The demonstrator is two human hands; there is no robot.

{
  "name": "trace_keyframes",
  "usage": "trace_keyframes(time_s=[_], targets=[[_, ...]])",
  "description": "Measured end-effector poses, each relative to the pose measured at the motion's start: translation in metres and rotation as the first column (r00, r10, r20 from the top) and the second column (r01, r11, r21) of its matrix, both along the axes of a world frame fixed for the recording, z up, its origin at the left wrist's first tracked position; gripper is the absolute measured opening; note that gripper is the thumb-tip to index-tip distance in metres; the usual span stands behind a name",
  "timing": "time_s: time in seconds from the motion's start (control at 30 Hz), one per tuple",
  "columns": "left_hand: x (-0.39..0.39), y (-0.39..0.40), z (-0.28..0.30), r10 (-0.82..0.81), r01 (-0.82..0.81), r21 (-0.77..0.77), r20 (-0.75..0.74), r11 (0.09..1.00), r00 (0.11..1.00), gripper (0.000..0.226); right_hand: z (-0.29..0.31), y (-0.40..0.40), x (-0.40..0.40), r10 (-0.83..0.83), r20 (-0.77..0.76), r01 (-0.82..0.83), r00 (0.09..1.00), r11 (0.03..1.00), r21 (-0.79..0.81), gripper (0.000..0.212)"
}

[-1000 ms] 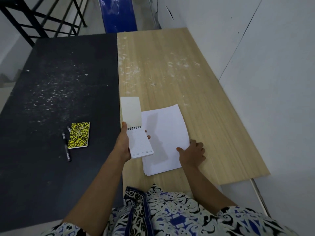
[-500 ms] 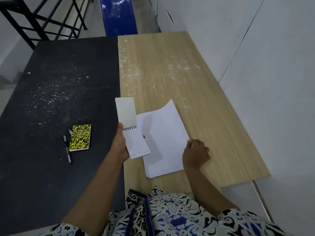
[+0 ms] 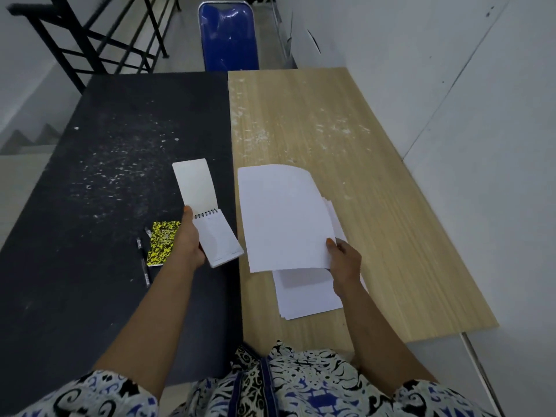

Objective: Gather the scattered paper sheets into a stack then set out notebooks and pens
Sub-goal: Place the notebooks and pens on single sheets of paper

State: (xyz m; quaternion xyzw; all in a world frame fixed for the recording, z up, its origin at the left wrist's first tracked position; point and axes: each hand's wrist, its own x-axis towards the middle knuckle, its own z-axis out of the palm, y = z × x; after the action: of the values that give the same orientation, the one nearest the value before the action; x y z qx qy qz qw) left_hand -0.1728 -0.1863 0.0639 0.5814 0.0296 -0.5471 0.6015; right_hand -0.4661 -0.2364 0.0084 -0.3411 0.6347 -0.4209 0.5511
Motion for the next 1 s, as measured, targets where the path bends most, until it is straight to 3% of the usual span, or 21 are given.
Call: trace_keyframes(time_s=[0.13,0.37,0.67,1.0], targets=[[0.026,0.009,0.007,0.029,-0.029,-0.046,-0.005,0.999,1.0,0.056,0.006,0.007,0.017,0.129,0.072,-0.133,0.989,0.99,0.049,0.011],[0.055,0.015,0.008,0.034,-0.041,-0.08,-0.095,0.996,0.995,0.06,0.014,0.021,0.039,0.387,0.163,-0.409,0.907,0.904,0.128,0.021],[0.073,0.015,0.018,-0.015,-0.001,-0.166,-0.094,0.986,0.995,0.049,0.017,0.022,0.043,0.468,0.152,-0.488,0.87,0.86,0.148,0.019],[0.072,0.01,0.027,-0.065,0.04,-0.228,-0.107,0.973,0.992,0.056,0.02,0.018,0.051,0.454,0.156,-0.475,0.877,0.87,0.133,0.024]])
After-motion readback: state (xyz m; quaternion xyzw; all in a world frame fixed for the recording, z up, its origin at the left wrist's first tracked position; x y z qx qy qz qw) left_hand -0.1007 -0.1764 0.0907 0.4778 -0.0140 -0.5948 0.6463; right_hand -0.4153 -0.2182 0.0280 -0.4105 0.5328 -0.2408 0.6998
